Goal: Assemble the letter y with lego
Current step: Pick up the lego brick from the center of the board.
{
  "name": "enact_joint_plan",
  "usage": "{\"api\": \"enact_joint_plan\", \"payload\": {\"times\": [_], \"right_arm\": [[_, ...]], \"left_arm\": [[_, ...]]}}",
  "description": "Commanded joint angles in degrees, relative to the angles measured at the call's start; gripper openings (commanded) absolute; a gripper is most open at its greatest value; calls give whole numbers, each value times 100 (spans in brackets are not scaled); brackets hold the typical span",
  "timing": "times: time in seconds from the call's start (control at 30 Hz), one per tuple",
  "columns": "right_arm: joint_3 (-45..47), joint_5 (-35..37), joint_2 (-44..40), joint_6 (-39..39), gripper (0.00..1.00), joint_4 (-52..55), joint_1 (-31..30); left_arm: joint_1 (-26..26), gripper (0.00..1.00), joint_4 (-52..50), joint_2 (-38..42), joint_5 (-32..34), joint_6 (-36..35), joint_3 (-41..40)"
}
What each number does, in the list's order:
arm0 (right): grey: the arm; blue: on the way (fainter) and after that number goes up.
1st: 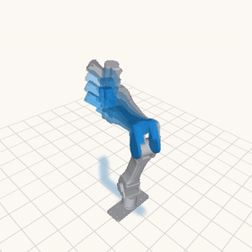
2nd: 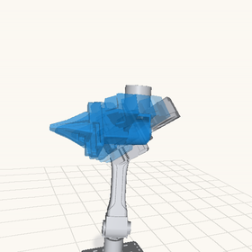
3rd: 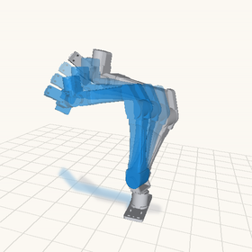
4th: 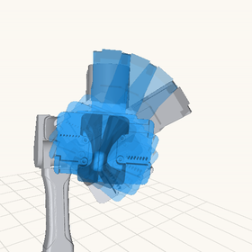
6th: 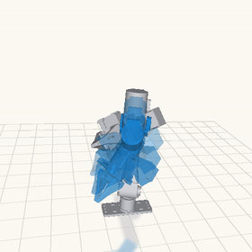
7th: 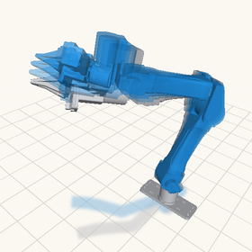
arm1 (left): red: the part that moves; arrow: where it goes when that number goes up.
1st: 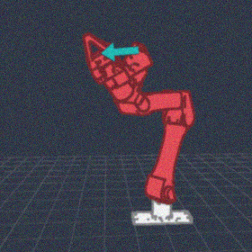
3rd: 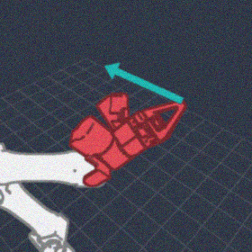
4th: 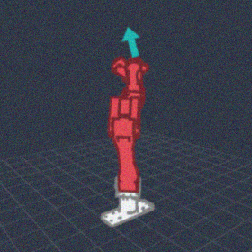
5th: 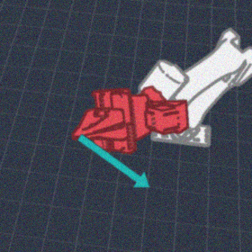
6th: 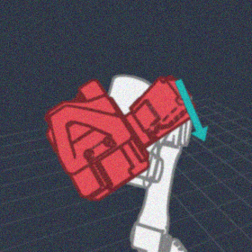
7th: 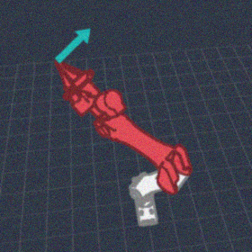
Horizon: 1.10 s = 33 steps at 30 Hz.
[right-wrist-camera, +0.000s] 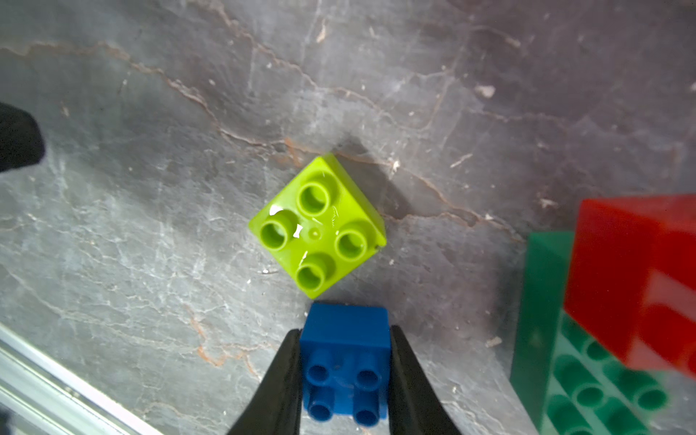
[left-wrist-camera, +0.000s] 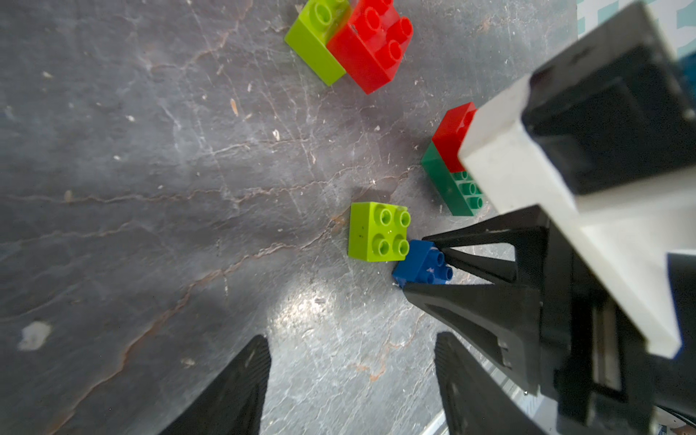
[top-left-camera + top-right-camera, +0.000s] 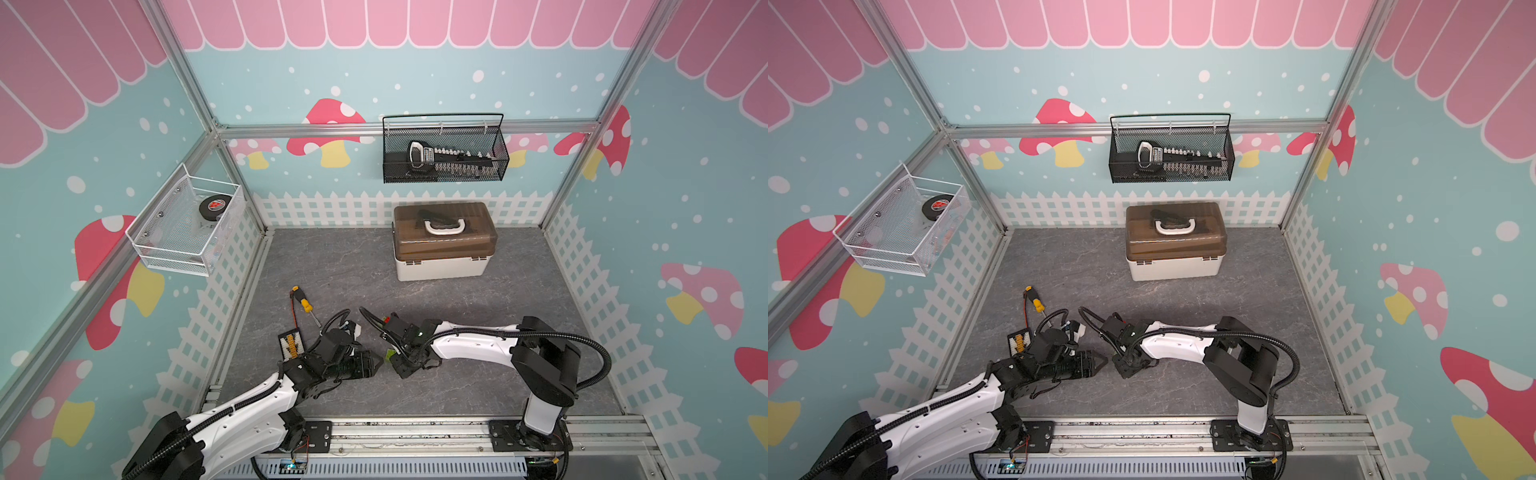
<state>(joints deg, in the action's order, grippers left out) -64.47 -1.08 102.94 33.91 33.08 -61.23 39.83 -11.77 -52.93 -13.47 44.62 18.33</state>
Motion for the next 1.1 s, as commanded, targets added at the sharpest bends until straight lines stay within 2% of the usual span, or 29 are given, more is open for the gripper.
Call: {"api": "enact_joint_plan", "payload": {"times": [0.0, 0.27, 0.53, 0.83, 1.07], "right_arm": [[-136, 74, 7, -120, 25, 143, -37], [-111, 437, -795, -760, 23, 626, 13], [223, 599, -1487, -1477, 21, 1129, 427], [491, 503, -1535, -1992, 20, 1104, 905], [678, 296, -1378, -2264, 20, 860, 1171]], "left_arm": [[18, 71, 21, 32, 78, 67, -49], [101, 71, 250, -71, -182, 62, -49], [425, 71, 706, -571, -309, 17, 108], [773, 71, 808, -1194, -246, -119, 458], [842, 71, 840, -1264, -188, -122, 504]]}}
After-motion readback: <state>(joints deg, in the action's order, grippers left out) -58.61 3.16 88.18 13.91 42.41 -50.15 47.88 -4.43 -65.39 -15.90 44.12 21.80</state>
